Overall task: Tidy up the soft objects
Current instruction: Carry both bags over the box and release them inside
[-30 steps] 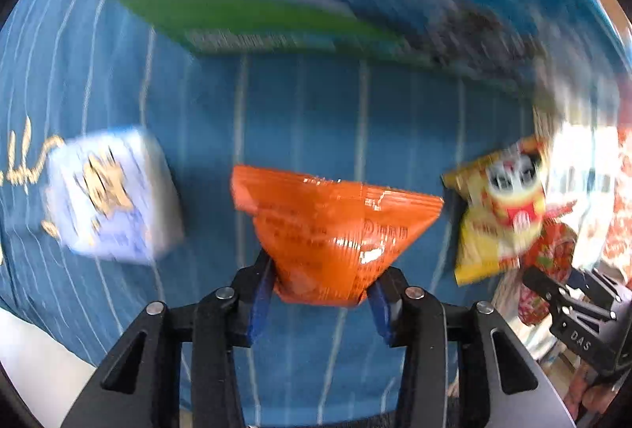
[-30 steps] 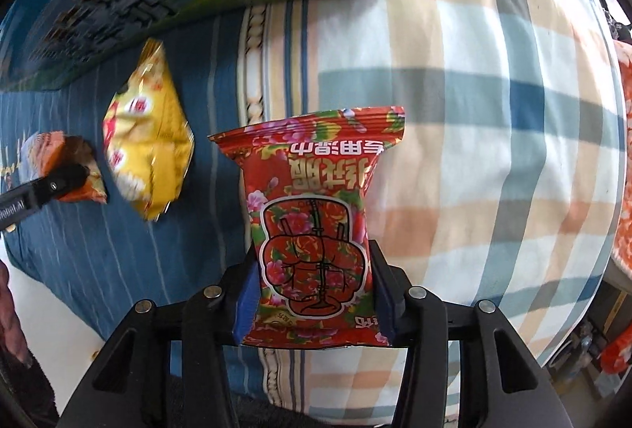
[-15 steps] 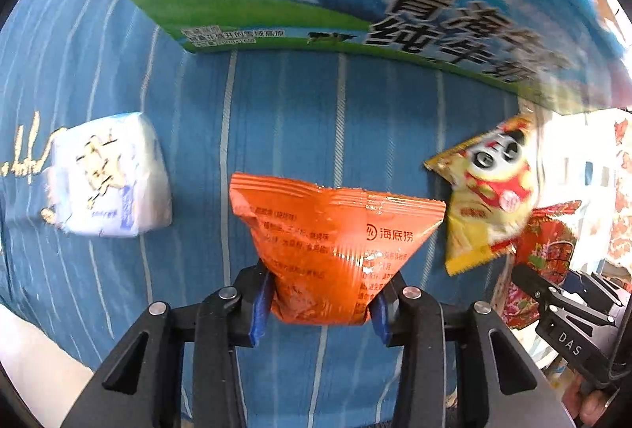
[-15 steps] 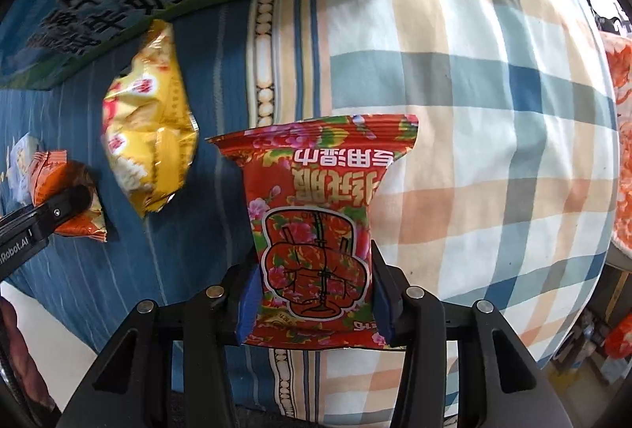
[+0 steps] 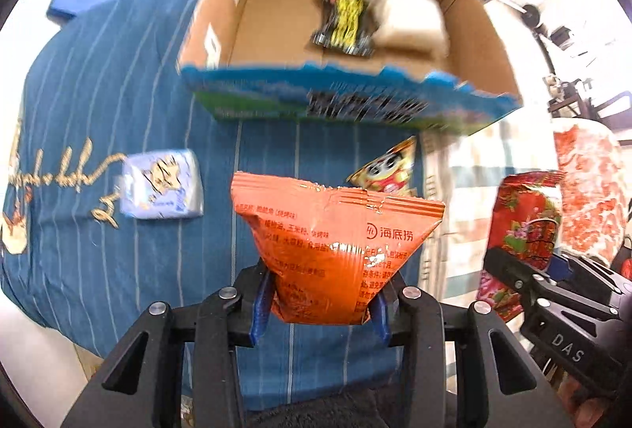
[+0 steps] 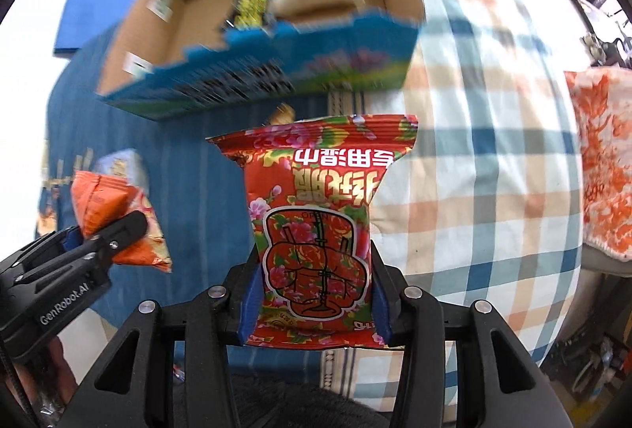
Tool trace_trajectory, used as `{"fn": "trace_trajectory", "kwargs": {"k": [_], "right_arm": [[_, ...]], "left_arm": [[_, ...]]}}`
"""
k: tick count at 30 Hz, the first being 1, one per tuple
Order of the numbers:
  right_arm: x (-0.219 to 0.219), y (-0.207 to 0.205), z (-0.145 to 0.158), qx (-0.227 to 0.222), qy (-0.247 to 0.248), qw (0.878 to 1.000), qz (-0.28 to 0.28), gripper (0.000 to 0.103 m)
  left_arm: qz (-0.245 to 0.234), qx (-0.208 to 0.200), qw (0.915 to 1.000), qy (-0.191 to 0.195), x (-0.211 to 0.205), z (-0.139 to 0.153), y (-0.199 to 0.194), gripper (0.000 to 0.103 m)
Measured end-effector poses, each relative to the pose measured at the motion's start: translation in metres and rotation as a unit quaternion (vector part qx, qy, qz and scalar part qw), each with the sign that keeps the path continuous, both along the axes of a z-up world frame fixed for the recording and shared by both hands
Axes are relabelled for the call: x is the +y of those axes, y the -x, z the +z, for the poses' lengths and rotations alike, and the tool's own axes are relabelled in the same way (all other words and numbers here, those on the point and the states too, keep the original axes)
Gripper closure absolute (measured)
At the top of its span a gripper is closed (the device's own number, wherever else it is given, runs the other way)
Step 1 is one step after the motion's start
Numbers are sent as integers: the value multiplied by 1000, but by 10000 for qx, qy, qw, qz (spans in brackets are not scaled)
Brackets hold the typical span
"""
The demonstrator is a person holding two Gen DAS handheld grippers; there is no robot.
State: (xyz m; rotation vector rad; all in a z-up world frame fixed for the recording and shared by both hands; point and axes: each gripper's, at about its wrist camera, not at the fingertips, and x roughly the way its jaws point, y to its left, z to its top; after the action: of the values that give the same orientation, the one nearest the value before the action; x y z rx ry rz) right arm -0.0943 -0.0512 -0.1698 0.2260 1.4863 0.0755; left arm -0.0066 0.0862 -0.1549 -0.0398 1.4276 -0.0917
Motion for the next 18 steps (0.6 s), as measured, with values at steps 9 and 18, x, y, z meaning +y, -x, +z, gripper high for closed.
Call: {"fn": "trace_trajectory", "kwargs": {"k": [9, 18], "right_arm": [[5, 5, 73, -532, -321, 9980, 75, 56], [7, 0, 102, -902, -281, 9954, 183, 56]], "left_arm": [[-174, -528, 9981, 265, 11, 68, 4, 66], [-290, -837, 9952, 415, 7, 107, 15, 66]]}}
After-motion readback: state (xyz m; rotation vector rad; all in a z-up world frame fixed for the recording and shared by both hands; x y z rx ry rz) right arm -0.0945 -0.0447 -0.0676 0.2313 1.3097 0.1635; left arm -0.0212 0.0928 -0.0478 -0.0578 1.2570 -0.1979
